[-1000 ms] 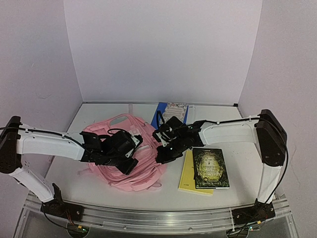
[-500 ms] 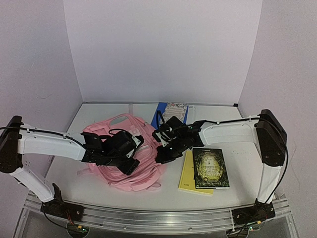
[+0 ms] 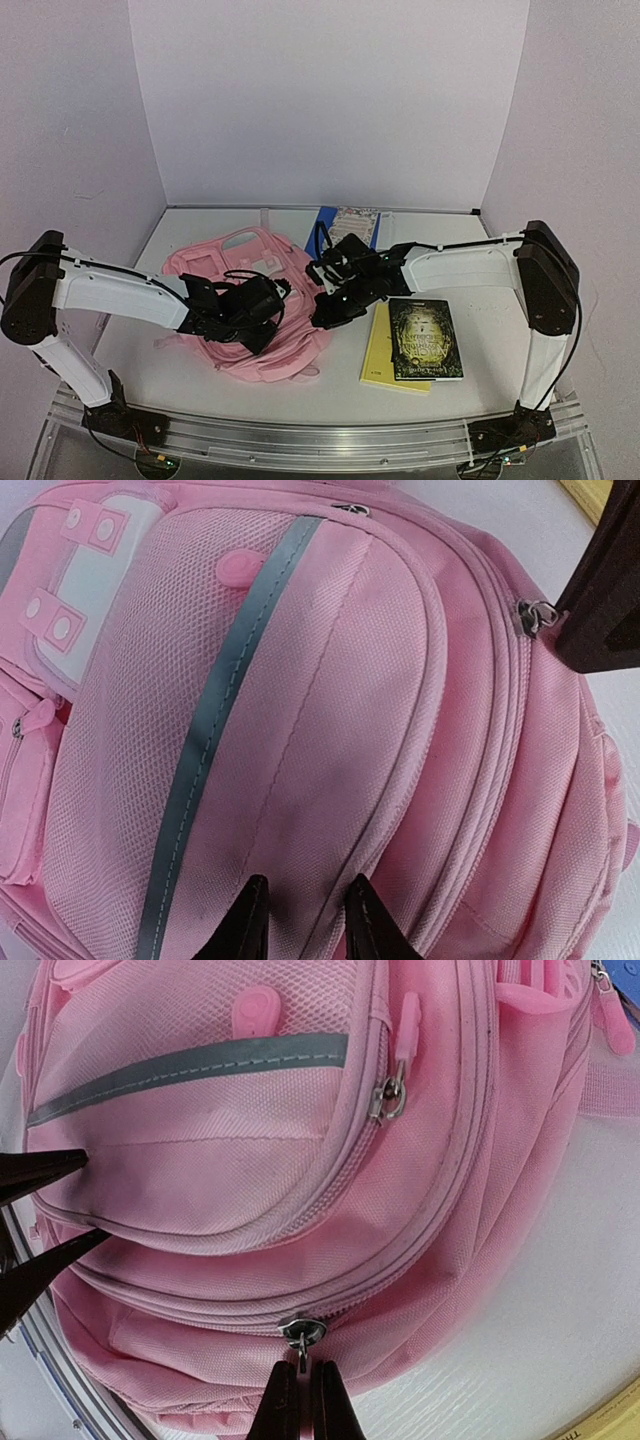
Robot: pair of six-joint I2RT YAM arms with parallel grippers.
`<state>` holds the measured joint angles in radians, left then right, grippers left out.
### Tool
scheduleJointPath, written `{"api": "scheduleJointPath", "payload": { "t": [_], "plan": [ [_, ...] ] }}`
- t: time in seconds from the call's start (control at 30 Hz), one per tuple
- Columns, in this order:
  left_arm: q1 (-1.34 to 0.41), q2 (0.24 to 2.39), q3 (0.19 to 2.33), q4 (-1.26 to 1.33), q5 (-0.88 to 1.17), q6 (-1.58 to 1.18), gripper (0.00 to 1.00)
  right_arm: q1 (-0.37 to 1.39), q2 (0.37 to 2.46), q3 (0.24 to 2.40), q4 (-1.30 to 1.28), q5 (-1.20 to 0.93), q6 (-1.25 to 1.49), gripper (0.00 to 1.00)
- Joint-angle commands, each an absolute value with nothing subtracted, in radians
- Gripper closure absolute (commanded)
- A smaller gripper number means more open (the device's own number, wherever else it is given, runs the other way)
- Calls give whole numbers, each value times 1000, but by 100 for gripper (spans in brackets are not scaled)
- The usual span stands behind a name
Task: Pack the student bag
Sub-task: Unzip the student bag at the center of the board.
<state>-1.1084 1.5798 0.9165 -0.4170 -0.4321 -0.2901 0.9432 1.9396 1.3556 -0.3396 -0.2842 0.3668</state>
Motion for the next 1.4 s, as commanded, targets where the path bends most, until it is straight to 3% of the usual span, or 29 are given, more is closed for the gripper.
{"api": "scheduleJointPath", "payload": {
  "t": [0.0,0.17,0.4,0.63,0.87,1.03,1.37],
  "plan": [
    [-1096,1576,925,-426,-514,-294,77,946,1904,1367,-311,-301,348,100],
    [-1101,1540,899,-373,-397,-230,56,946,1906,1369,-313,-301,344,100],
    [-1102,1546,900,-402,-434,-199,50,946,1909,1373,-313,-304,339,100],
    [-1101,1605,935,-454,-544,-239,68,946,1904,1370,-314,-308,341,100],
    [-1101,1604,949,-428,-577,-262,99,945,1868,1369,-343,-287,334,100],
    [-1100,1547,930,-344,-563,-260,100,949,1844,1363,-362,-293,342,100],
    [-1060,1502,996,-296,-330,-260,100,1043,1820,1413,-424,-301,365,100]
  ]
}}
